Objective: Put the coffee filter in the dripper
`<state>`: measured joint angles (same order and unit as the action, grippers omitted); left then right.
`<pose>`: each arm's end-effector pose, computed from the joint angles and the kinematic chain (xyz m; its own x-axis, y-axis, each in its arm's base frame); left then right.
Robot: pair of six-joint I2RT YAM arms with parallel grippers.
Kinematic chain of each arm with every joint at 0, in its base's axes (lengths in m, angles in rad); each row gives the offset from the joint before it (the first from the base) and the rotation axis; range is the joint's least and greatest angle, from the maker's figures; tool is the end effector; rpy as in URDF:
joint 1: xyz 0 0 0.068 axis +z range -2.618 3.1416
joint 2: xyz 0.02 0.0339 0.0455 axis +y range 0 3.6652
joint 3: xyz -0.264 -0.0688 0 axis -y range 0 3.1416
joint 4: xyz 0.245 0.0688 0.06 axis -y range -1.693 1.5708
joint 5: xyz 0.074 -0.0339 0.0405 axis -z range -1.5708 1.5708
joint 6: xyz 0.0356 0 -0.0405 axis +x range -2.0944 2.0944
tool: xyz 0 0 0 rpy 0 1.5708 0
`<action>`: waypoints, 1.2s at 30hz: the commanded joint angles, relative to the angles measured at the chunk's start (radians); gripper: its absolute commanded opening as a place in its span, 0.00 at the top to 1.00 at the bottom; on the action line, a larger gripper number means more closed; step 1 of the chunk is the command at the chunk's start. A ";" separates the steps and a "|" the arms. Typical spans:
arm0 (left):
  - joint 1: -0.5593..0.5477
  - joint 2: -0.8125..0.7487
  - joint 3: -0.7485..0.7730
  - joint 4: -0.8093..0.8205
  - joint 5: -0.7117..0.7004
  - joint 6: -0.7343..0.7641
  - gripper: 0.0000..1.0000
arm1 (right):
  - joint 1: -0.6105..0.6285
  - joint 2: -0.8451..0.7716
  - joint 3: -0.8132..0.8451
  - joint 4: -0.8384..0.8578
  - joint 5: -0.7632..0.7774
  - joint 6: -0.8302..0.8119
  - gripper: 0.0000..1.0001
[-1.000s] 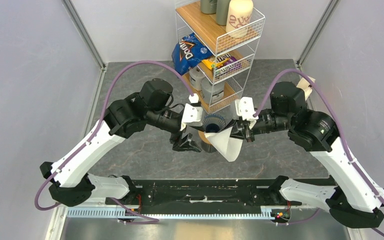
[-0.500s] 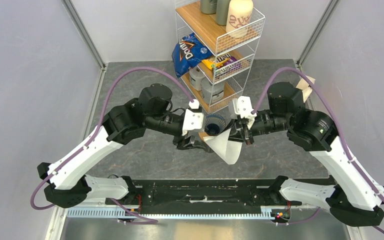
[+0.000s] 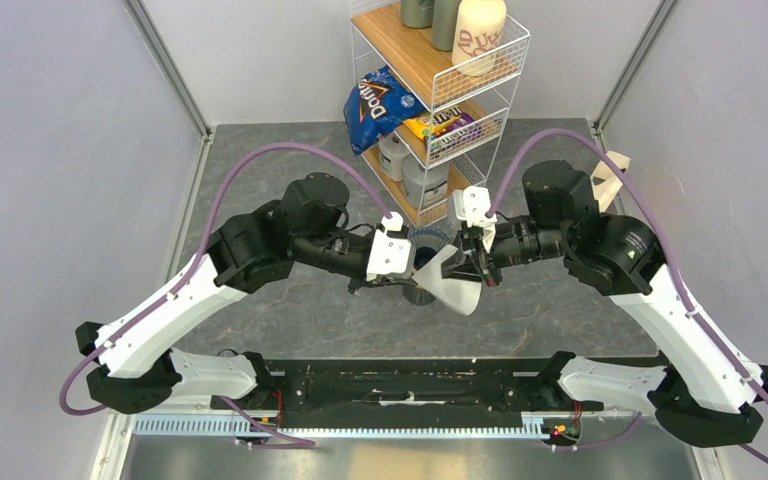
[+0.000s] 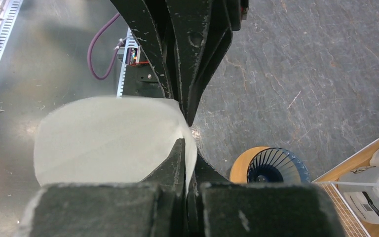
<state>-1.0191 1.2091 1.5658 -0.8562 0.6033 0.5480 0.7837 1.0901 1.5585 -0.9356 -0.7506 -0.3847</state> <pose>0.1012 -0.2030 0.4527 0.2871 0.3521 -0.8909 0.9522 -0.2062 0.2254 0.1095 0.1434 0.4667 0.0599 -0.3278 -0.9429 -0.9980 -0.0377 -0.0503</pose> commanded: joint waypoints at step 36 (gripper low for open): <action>-0.006 -0.136 -0.204 0.194 0.018 -0.150 0.24 | -0.058 -0.035 0.066 -0.047 0.006 0.061 1.00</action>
<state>-1.0229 1.0611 1.3029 -0.5323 0.5293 0.3878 0.7288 1.0645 1.5806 -0.9428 -0.6395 -0.1688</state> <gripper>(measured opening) 0.709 0.010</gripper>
